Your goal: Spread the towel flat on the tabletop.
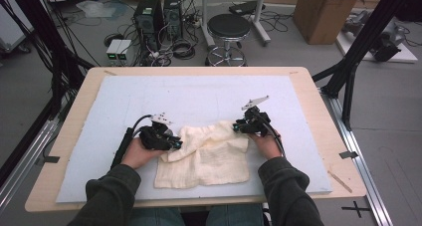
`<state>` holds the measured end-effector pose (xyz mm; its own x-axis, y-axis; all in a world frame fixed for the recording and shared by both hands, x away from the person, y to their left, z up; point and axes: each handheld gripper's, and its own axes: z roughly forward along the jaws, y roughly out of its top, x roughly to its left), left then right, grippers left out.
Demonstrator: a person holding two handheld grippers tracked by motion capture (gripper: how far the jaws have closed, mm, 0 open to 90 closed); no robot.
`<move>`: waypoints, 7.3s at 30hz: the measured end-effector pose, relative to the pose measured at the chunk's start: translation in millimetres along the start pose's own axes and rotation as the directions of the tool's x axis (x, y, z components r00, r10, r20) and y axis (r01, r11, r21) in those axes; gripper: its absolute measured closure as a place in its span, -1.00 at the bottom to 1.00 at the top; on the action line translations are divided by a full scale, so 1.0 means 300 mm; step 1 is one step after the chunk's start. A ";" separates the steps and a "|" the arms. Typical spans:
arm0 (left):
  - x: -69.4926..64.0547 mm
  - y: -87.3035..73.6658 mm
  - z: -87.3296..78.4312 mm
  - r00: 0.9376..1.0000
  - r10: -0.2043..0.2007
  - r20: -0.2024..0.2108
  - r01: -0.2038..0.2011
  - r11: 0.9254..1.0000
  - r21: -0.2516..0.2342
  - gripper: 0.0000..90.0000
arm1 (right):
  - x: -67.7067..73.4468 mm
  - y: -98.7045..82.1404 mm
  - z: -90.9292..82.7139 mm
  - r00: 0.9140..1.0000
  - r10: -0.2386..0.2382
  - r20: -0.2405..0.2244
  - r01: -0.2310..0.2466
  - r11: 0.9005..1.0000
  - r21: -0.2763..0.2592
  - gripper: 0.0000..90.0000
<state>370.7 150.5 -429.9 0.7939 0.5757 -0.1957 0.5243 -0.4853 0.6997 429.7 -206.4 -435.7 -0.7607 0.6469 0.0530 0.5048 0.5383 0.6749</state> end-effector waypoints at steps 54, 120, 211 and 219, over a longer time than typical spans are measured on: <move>0.041 0.045 -0.085 0.961 -0.002 -0.277 -0.030 0.993 -0.112 0.95 | 0.011 0.049 -0.089 0.999 -0.035 -0.004 0.034 0.991 -0.133 0.99; -0.208 -0.272 -0.223 0.976 0.190 -0.110 -0.200 0.976 -0.087 0.97 | 0.298 -0.223 -0.241 0.924 -0.265 -0.276 0.257 0.964 -0.064 0.98; 0.211 0.024 0.035 0.895 -0.167 -0.413 0.104 0.980 -0.170 0.95 | -0.121 0.051 0.044 0.995 0.049 0.087 -0.047 0.999 -0.022 0.90; 0.201 0.043 -0.057 0.838 -0.179 -0.516 0.045 0.964 -0.261 0.99 | -0.100 0.072 0.032 0.993 0.020 0.116 -0.014 0.998 -0.054 0.91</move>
<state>420.3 190.2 -420.9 0.4128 0.9085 0.0656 0.4610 -0.2705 0.8452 467.3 -209.0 -429.8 -0.6982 0.7156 -0.0192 0.4923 0.4995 0.7128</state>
